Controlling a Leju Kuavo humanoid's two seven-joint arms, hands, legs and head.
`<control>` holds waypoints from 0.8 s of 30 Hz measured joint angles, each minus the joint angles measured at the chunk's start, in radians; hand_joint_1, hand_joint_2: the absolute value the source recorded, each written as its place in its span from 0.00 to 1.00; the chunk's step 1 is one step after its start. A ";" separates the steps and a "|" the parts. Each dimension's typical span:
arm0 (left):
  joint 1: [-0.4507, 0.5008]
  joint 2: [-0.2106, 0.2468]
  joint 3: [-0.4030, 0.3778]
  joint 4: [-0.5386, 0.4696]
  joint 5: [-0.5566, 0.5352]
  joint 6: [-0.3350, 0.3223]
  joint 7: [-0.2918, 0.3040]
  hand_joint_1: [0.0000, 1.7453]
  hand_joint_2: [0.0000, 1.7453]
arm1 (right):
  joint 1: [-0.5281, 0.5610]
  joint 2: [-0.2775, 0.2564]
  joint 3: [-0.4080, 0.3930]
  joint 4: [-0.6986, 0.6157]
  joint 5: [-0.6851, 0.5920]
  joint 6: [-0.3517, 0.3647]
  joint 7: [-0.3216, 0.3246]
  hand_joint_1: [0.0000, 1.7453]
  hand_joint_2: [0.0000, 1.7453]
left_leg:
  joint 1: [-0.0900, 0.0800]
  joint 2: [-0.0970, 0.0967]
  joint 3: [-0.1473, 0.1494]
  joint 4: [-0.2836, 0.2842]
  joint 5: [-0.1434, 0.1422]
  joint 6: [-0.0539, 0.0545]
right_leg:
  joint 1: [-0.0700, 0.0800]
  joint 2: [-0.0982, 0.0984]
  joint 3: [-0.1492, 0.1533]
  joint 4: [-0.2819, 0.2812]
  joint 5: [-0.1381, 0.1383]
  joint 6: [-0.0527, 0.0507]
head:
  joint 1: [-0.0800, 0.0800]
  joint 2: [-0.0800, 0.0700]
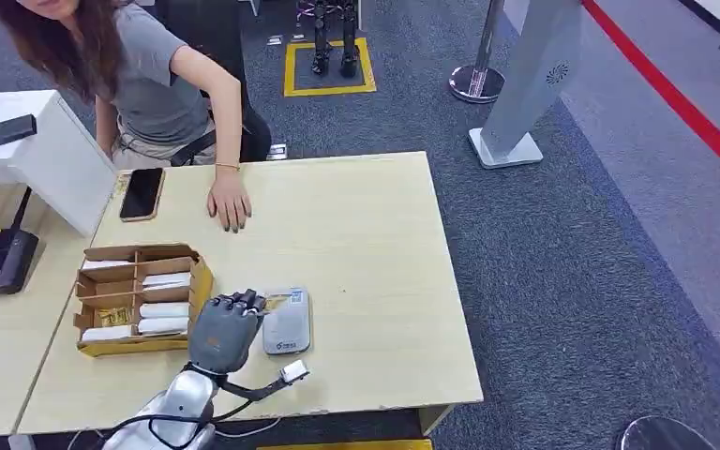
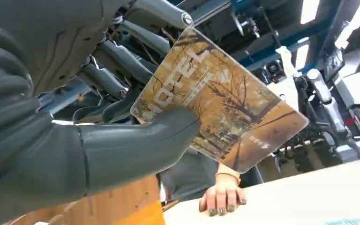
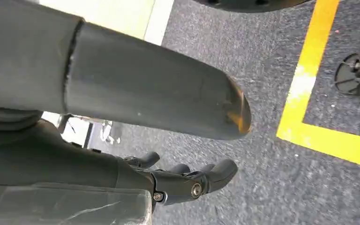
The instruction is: Pass the card to the sensor for recognition and then transmit it.
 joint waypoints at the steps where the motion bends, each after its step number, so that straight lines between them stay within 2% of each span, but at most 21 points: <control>1: -0.018 0.005 -0.037 0.019 0.000 0.008 0.014 1.00 1.00 | -0.002 0.000 0.003 0.000 0.002 0.000 0.002 0.00 0.00 | 0.000 0.000 0.000 0.000 0.000 0.000 | 0.000 0.000 0.000 0.000 0.000 0.000 | 0.000 0.000; 4: -0.053 0.012 -0.112 0.060 0.000 0.014 0.025 1.00 1.00 | -0.006 0.000 0.010 0.000 0.005 0.002 0.004 0.00 0.00 | 0.000 0.000 0.000 0.000 0.000 0.000 | 0.000 0.000 0.000 0.000 0.000 0.000 | 0.000 0.000; 10: -0.105 0.030 -0.213 0.096 0.000 0.014 0.068 1.00 1.00 | -0.010 0.000 0.023 0.000 0.008 0.003 0.006 0.00 0.00 | 0.000 0.000 0.000 0.000 0.000 0.000 | 0.000 0.000 0.000 0.000 0.000 0.000 | 0.000 0.000; 24: -0.139 0.019 -0.244 0.218 0.000 -0.053 -0.003 1.00 1.00 | -0.019 0.000 0.034 0.000 0.009 0.009 0.016 0.00 0.00 | 0.000 -0.001 0.000 0.000 0.000 0.000 | 0.000 0.000 0.000 0.000 0.000 0.000 | 0.000 0.000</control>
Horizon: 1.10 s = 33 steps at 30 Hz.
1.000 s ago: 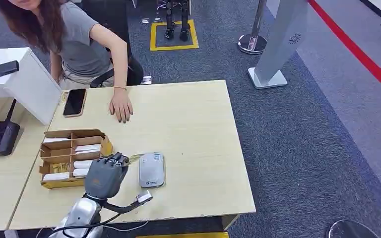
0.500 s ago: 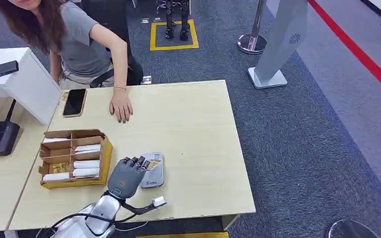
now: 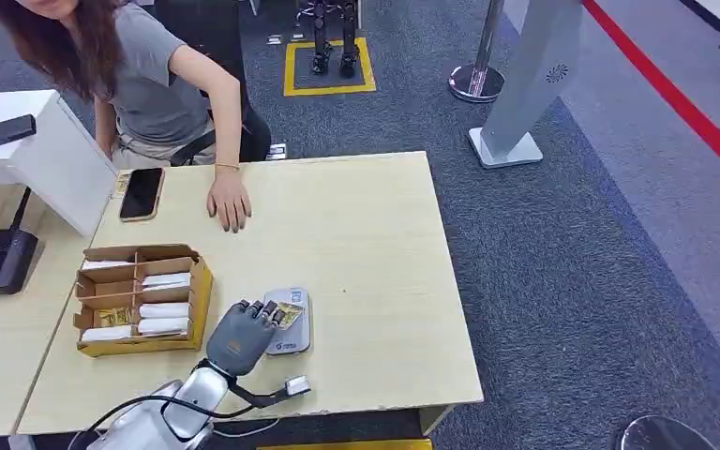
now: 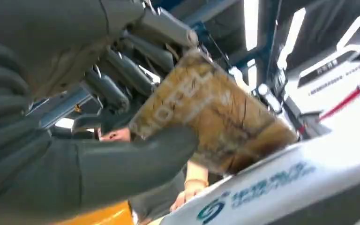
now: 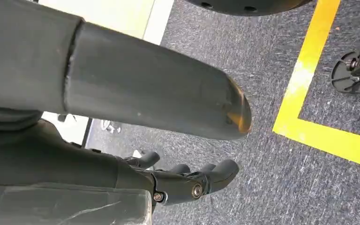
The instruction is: Pass the card to the sensor for recognition and then transmit it.
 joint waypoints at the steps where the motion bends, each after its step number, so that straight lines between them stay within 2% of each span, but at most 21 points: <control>1: -0.001 -0.002 0.000 0.006 0.000 -0.012 -0.008 1.00 1.00 | -0.001 0.000 0.000 0.000 0.000 -0.001 0.000 0.00 0.00 | 0.000 0.000 0.000 0.000 0.000 0.000 | 0.000 0.000 0.000 0.000 0.000 0.000 | 0.000 0.000; 9: -0.018 -0.024 0.002 0.037 0.000 -0.069 -0.042 1.00 1.00 | -0.005 0.001 0.001 0.000 -0.002 -0.003 0.000 0.00 0.00 | 0.000 -0.001 0.001 0.000 0.000 0.000 | 0.000 -0.001 0.002 0.000 0.000 0.000 | 0.000 0.000; 12: -0.025 -0.028 0.003 0.038 0.000 -0.074 -0.024 1.00 1.00 | -0.005 0.001 0.002 0.000 -0.005 -0.003 0.000 0.00 0.00 | 0.000 -0.001 0.002 0.000 0.000 0.000 | 0.000 -0.002 0.003 0.000 0.000 0.000 | 0.000 0.000; 14: -0.030 -0.025 0.003 0.038 0.000 -0.033 0.028 1.00 1.00 | -0.004 0.003 0.001 0.000 -0.007 -0.007 -0.003 0.00 0.00 | 0.000 -0.001 0.002 0.000 0.000 0.000 | 0.000 -0.001 0.003 0.000 0.000 0.000 | 0.000 0.000; 17: -0.036 -0.003 0.002 0.012 0.000 0.053 0.160 1.00 1.00 | -0.002 0.004 0.001 0.000 -0.020 -0.016 -0.012 0.00 0.00 | 0.000 -0.001 0.002 0.000 0.001 0.000 | 0.000 -0.001 0.002 0.000 0.000 0.000 | 0.000 0.000; 18: -0.040 0.014 -0.003 -0.019 0.000 0.077 0.218 1.00 1.00 | 0.000 0.004 0.001 0.000 -0.021 -0.017 -0.014 0.00 0.00 | 0.001 -0.001 0.002 0.000 0.001 -0.001 | 0.000 -0.001 0.001 0.000 0.000 0.000 | 0.000 0.000; 20: -0.073 0.061 -0.024 -0.087 0.000 0.079 0.316 1.00 1.00 | 0.004 0.005 0.001 0.000 -0.021 -0.018 -0.017 0.00 0.00 | 0.001 -0.001 0.000 0.000 0.002 -0.001 | 0.001 -0.001 0.000 0.001 0.000 0.000 | 0.000 0.000; 22: -0.108 0.116 -0.038 -0.162 0.000 0.080 0.357 1.00 1.00 | 0.006 0.005 0.001 0.000 -0.021 -0.019 -0.019 0.00 0.00 | 0.001 -0.001 0.000 0.000 0.002 -0.001 | 0.001 -0.001 0.000 0.001 0.000 0.000 | 0.000 0.000; 23: -0.112 0.140 -0.037 -0.204 0.000 0.083 0.358 1.00 1.00 | 0.007 0.006 0.001 0.000 -0.022 -0.020 -0.021 0.00 0.00 | 0.001 0.000 0.000 0.000 0.002 -0.001 | 0.001 0.000 0.000 0.001 0.000 0.000 | 0.000 0.000; 25: -0.084 0.171 -0.001 -0.291 0.000 0.085 0.275 1.00 1.00 | 0.014 0.006 0.001 0.000 -0.024 -0.021 -0.028 0.00 0.00 | 0.001 0.000 0.000 0.000 0.002 -0.001 | 0.000 0.000 0.000 0.001 0.000 0.000 | -0.001 0.000; 27: -0.021 0.162 0.111 -0.370 0.020 0.085 0.103 1.00 1.00 | 0.019 0.006 0.001 0.000 -0.032 -0.021 -0.031 0.00 0.00 | 0.000 -0.001 -0.001 0.000 0.002 -0.001 | 0.000 -0.001 0.000 0.000 0.000 0.000 | 0.000 0.000; 28: 0.016 0.146 0.184 -0.403 0.063 0.085 -0.011 1.00 1.00 | 0.019 0.006 0.001 0.000 -0.039 -0.021 -0.032 0.00 0.00 | 0.000 -0.001 -0.001 0.000 0.002 -0.001 | 0.000 0.000 -0.001 0.000 0.000 0.000 | 0.000 0.000; 30: 0.074 0.100 0.352 -0.456 0.211 0.085 -0.194 1.00 1.00 | 0.023 0.007 0.001 0.000 -0.040 -0.021 -0.035 0.00 0.00 | 0.000 0.001 -0.002 0.000 0.000 -0.001 | 0.000 0.001 -0.001 0.000 0.000 0.000 | 0.001 0.000; 31: 0.089 0.082 0.432 -0.464 0.325 0.085 -0.280 1.00 1.00 | 0.026 0.007 0.001 0.000 -0.040 -0.021 -0.035 0.00 0.00 | 0.000 0.003 -0.001 0.000 0.000 0.000 | 0.000 0.002 -0.001 0.000 0.000 0.000 | 0.002 0.000; 33: 0.101 0.062 0.562 -0.464 0.501 0.085 -0.395 1.00 1.00 | 0.031 0.008 0.000 0.000 -0.041 -0.021 -0.037 0.00 0.00 | 0.000 0.003 0.000 0.000 0.000 0.000 | 0.000 0.003 -0.001 0.000 0.000 0.000 | 0.000 0.000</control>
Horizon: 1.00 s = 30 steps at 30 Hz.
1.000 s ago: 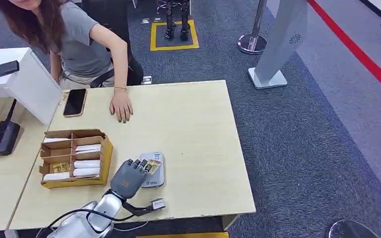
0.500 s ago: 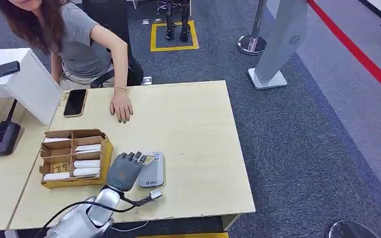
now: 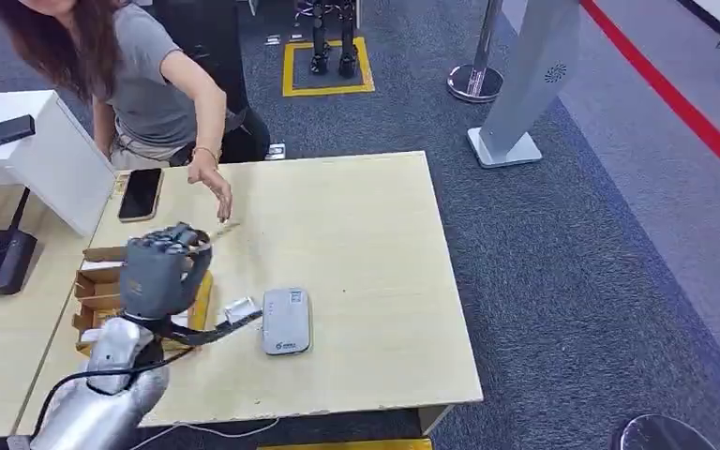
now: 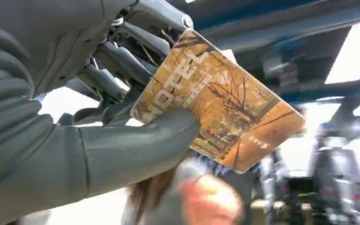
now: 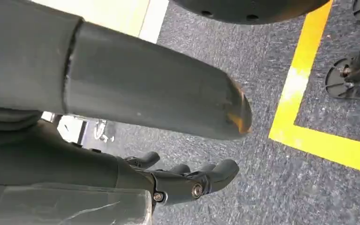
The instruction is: Pass the card to the sensor for recognition and then transmit it.
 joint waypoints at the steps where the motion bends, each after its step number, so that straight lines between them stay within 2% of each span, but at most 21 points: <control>1: 0.006 -0.007 0.051 0.000 0.032 0.000 -0.024 1.00 1.00 | 0.003 0.000 0.000 0.000 0.000 0.000 0.000 0.00 0.00 | 0.000 0.000 0.000 0.000 0.000 0.000 | 0.000 0.000 0.000 0.000 0.000 0.000 | 0.000 0.000; 4: 0.021 -0.024 0.148 0.000 0.041 0.000 -0.047 1.00 1.00 | 0.006 0.000 -0.001 0.000 0.000 0.000 0.000 0.00 0.00 | 0.000 -0.003 0.000 0.000 0.002 0.000 | 0.000 -0.003 0.000 0.000 0.000 0.000 | -0.001 0.000; 8: 0.036 -0.043 0.208 0.000 0.044 0.000 -0.054 1.00 1.00 | 0.005 0.000 -0.001 0.000 0.000 0.000 -0.002 0.00 0.00 | 0.000 -0.003 -0.001 0.000 0.002 0.000 | 0.000 -0.003 0.001 0.000 0.000 0.000 | -0.001 0.000; 9: 0.038 -0.046 0.220 0.000 0.075 -0.001 -0.058 1.00 1.00 | 0.006 0.000 -0.001 0.000 -0.001 0.000 -0.002 0.00 0.00 | 0.000 -0.003 -0.001 0.000 0.002 0.000 | 0.000 -0.003 0.001 0.000 0.000 0.000 | -0.001 0.000; 11: 0.044 -0.052 0.246 0.000 0.242 -0.021 -0.085 1.00 1.00 | 0.006 0.000 -0.002 0.000 -0.010 0.000 -0.002 0.00 0.00 | 0.000 -0.003 -0.001 0.000 0.001 0.000 | 0.000 -0.003 0.000 0.000 0.000 0.000 | -0.001 0.000; 13: 0.044 -0.056 0.298 0.003 0.538 -0.089 -0.139 1.00 1.00 | 0.006 0.000 -0.004 0.000 -0.017 0.000 -0.002 0.00 0.00 | 0.000 -0.003 -0.001 0.000 0.001 0.000 | 0.000 -0.003 0.000 0.000 0.000 0.000 | 0.000 0.000; 15: 0.039 -0.054 0.368 0.024 0.747 -0.177 -0.175 1.00 1.00 | 0.006 0.000 -0.006 0.000 -0.018 0.000 -0.002 0.00 0.00 | 0.001 -0.003 -0.001 0.000 0.001 0.000 | 0.000 -0.002 0.000 0.000 0.000 0.000 | -0.001 0.000; 16: 0.036 -0.051 0.398 0.042 0.821 -0.220 -0.196 1.00 1.00 | 0.006 0.000 -0.007 0.000 -0.018 -0.001 -0.002 0.00 0.00 | 0.001 -0.003 -0.001 0.000 0.001 0.000 | 0.000 -0.002 0.000 0.000 0.000 0.000 | -0.001 0.000; 18: 0.028 -0.044 0.452 0.078 0.909 -0.262 -0.222 1.00 1.00 | 0.005 0.000 -0.009 0.000 -0.019 -0.004 0.000 0.00 0.00 | 0.001 -0.003 -0.001 0.000 0.002 0.000 | 0.000 -0.002 0.000 0.000 0.000 0.000 | 0.000 0.000; 24: 0.013 -0.025 0.560 0.156 0.978 -0.290 -0.249 1.00 1.00 | 0.005 0.000 -0.010 0.000 -0.030 -0.006 0.001 0.00 0.00 | 0.001 -0.003 -0.001 0.000 0.002 -0.001 | 0.000 -0.002 0.000 0.000 0.000 0.000 | -0.001 0.000; 30: 0.007 -0.014 0.585 0.190 0.977 -0.280 -0.259 1.00 1.00 | 0.005 0.000 -0.010 0.000 -0.030 0.001 0.001 0.00 0.00 | 0.000 -0.003 -0.001 0.000 0.002 -0.001 | 0.000 -0.002 0.000 0.000 0.000 0.000 | 0.000 0.000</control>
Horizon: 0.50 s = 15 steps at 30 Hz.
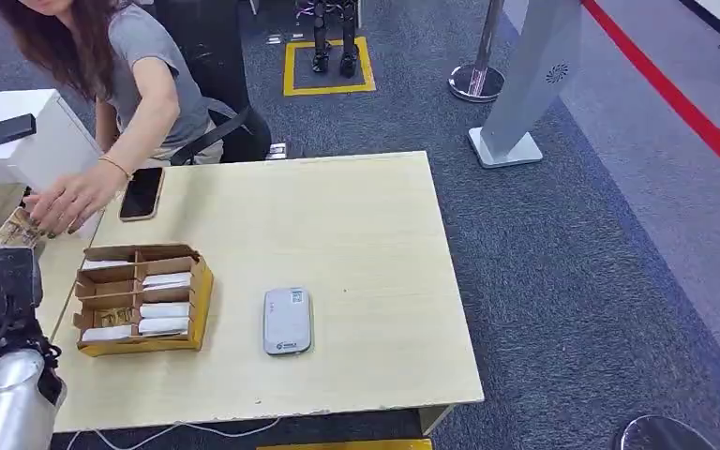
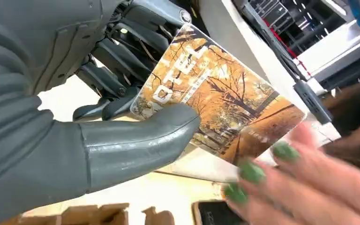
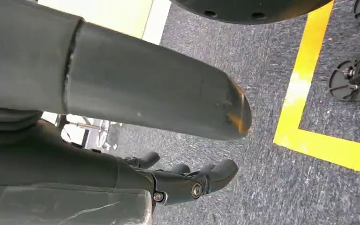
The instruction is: Pass the card to the sensor for recognition and then transmit it.
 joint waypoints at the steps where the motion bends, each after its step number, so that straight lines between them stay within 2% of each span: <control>1: 0.000 0.003 0.001 0.005 -0.005 0.003 -0.002 1.00 1.00 | 0.000 0.000 0.000 0.000 0.000 0.002 0.000 0.00 0.00 | 0.000 0.000 0.000 0.000 0.000 0.000 | 0.000 0.000 0.000 0.000 0.000 0.000 | 0.000 0.000; 5: -0.001 0.006 0.003 0.015 -0.010 0.012 -0.004 1.00 1.00 | 0.000 0.000 0.000 0.000 0.000 0.002 0.000 0.00 0.00 | 0.000 0.000 0.000 0.000 0.000 0.000 | 0.000 0.000 0.000 0.000 0.000 0.000 | 0.000 0.000; 6: -0.001 0.006 0.004 0.016 -0.010 0.012 -0.004 0.80 1.00 | 0.000 0.000 0.000 0.000 0.000 0.002 0.000 0.00 0.00 | 0.000 0.000 0.000 0.000 0.000 0.000 | 0.000 0.000 0.000 0.000 0.000 0.000 | 0.000 0.000; 7: -0.001 0.006 0.004 0.018 -0.011 0.012 -0.005 0.00 1.00 | 0.000 0.000 0.000 0.000 0.000 0.003 0.000 0.00 0.00 | 0.000 0.000 0.000 0.000 0.000 0.000 | 0.000 0.000 0.000 0.000 0.000 0.000 | 0.000 0.000; 15: -0.001 0.011 0.011 0.028 -0.013 0.021 -0.010 0.00 1.00 | 0.000 0.000 0.000 0.000 0.000 0.003 0.000 0.00 0.00 | 0.000 0.000 0.000 0.000 0.000 0.000 | 0.000 0.000 0.000 0.000 0.000 0.000 | 0.000 0.000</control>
